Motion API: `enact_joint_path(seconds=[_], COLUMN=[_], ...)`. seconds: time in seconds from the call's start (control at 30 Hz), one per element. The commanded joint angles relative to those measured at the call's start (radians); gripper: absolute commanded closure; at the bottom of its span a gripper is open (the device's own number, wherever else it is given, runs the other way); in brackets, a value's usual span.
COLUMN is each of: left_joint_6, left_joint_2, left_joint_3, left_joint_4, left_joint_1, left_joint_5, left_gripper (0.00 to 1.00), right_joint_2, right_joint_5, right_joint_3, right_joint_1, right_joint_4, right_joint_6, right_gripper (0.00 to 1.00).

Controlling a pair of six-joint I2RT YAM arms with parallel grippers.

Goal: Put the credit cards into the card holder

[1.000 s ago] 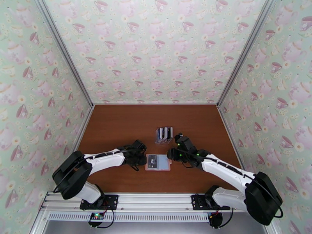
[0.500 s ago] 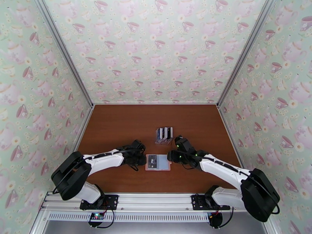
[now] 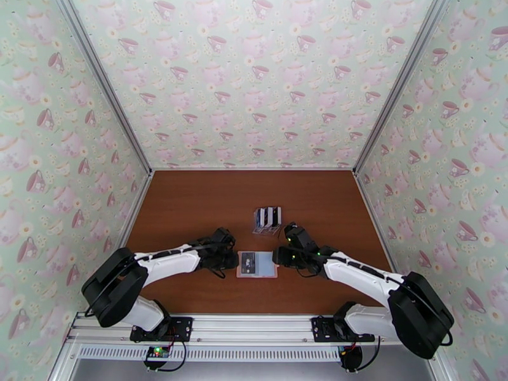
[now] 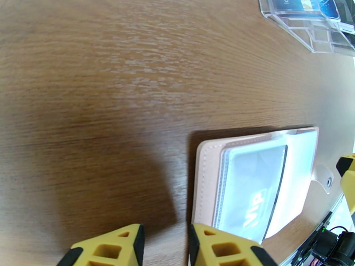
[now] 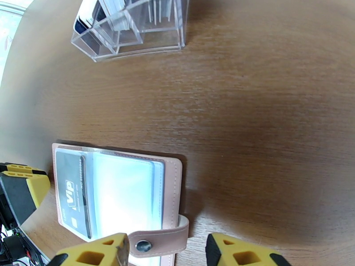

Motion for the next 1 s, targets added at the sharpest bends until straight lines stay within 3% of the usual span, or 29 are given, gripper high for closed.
enact_joint_path(seconds=[0.0,0.37,0.97], left_joint_6=[-0.022,-0.026,-0.03], left_joint_2=[0.005,0.025,0.026], left_joint_3=[-0.028,-0.041,-0.048], left_joint_4=[0.029,0.061,0.073], left_joint_1=[0.0,-0.001,-0.005], left_joint_5=[0.044,0.063,0.067], left_gripper=[0.65,0.66,0.66], right_joint_2=[0.009,0.01,0.099], right_joint_5=[-0.031,-0.092,-0.008], right_joint_3=[-0.015,-0.018,0.025], right_joint_1=[-0.004,0.01,0.084], right_joint_4=[0.027,0.08,0.051], right_joint_6=[0.009,0.009,-0.002], right_gripper=[0.48,0.44,0.42])
